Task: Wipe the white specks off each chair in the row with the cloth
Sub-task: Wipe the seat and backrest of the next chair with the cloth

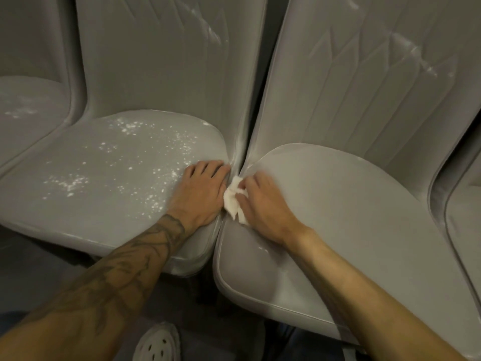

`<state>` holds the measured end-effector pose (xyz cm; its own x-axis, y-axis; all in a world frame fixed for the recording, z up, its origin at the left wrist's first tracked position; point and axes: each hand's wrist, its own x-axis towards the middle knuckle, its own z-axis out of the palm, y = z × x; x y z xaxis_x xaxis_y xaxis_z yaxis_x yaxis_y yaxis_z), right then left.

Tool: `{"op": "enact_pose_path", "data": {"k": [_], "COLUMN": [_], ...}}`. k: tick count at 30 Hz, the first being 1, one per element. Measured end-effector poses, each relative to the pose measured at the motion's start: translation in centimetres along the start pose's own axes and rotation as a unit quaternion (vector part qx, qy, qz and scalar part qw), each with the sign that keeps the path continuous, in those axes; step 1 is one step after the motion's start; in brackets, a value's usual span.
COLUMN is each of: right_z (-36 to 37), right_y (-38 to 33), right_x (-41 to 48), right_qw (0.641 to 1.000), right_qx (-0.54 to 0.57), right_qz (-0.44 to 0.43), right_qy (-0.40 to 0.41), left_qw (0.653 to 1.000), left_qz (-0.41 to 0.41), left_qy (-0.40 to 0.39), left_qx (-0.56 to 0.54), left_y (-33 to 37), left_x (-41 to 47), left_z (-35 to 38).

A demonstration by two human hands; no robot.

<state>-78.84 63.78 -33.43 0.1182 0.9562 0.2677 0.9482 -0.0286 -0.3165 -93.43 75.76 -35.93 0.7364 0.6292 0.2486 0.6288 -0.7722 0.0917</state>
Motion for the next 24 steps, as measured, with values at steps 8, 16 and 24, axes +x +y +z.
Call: {"op": "enact_pose_path", "data": {"k": [8,16,24], "right_z": [0.4,-2.7,-0.6], "right_y": [1.6,-2.2,-1.4], "right_x": [4.0,-5.1,-0.7], "right_qw": [0.999,0.989,0.999], "right_qx": [-0.027,0.050,-0.018], "right_qz": [0.036,-0.098,-0.009], "right_qy": [-0.005,-0.100,-0.032], "left_qw": [1.000,1.000,1.000], "left_qz": [0.006,0.004,0.007], "left_qy": [0.007,0.022,0.014], "left_qx": [-0.010,-0.009,-0.013], "left_y": [0.0,-0.1,-0.2], "left_x": [-0.1,-0.1,-0.2], "left_z": [-0.2,-0.2,-0.2]}}
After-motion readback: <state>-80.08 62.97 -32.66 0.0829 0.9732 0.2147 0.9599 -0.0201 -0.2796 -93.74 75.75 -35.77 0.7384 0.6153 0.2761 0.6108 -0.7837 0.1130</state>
